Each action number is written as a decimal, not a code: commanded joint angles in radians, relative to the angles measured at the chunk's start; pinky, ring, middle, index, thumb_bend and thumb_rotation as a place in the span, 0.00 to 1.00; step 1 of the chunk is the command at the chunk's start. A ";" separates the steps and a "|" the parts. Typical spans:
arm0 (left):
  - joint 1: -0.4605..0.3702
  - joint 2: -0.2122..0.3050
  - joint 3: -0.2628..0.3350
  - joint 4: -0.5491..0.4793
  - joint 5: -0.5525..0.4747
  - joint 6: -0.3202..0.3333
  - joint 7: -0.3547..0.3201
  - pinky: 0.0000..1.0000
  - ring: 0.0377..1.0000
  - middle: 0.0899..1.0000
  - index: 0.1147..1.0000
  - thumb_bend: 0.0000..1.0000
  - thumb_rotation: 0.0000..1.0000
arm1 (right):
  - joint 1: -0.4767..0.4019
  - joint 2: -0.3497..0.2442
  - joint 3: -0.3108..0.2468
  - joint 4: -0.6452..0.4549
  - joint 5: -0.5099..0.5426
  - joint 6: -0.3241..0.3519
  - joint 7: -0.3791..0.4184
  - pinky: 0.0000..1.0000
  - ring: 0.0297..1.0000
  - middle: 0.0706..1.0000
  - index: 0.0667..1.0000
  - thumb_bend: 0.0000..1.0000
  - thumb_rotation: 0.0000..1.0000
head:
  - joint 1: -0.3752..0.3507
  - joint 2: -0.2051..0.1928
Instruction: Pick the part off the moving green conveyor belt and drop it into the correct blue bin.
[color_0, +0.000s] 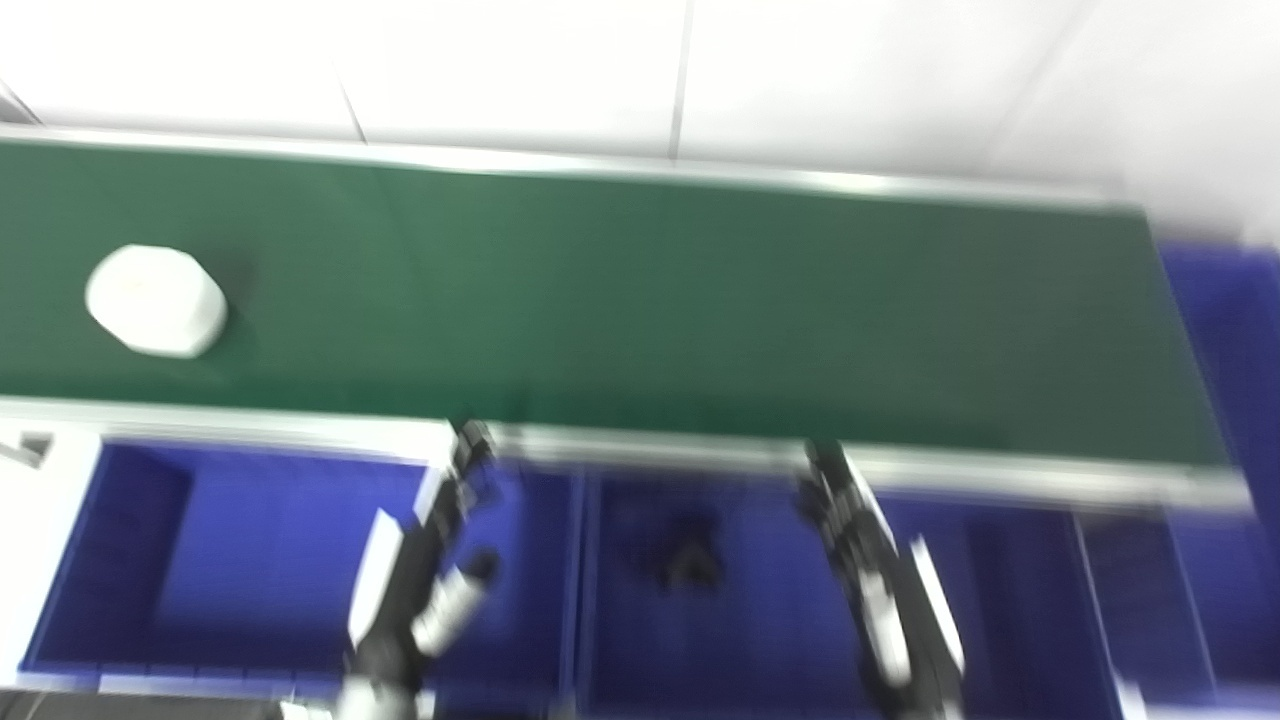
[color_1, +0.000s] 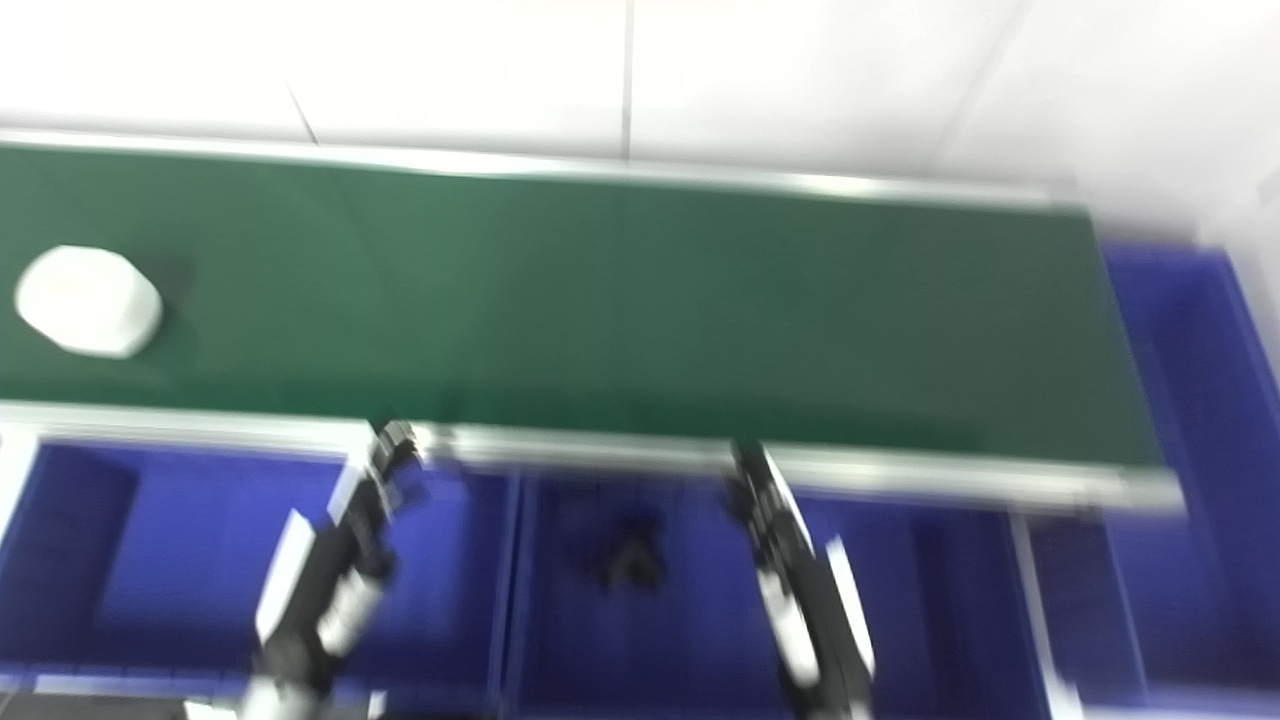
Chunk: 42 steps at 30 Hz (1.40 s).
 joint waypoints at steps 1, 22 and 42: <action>-0.015 -0.010 -0.016 0.027 0.011 -0.081 0.024 0.75 0.91 0.93 1.00 0.78 0.95 | -0.005 -0.013 -0.014 0.011 0.021 -0.068 0.020 0.95 0.96 0.98 0.99 0.89 0.94 | 0.028 -0.018; -0.047 -0.065 -0.060 0.079 0.016 -0.098 0.067 0.56 0.78 0.84 0.84 0.79 0.89 | -0.038 -0.036 -0.075 0.066 0.105 -0.050 0.083 1.00 1.00 1.00 1.00 0.89 0.91 | 0.211 -0.049; -0.488 0.324 0.102 -0.356 0.319 0.125 -0.211 0.72 0.76 0.77 0.76 0.94 0.45 | -0.017 -0.024 -0.085 -0.010 0.095 0.024 0.065 1.00 1.00 1.00 1.00 0.89 0.99 | 0.237 0.013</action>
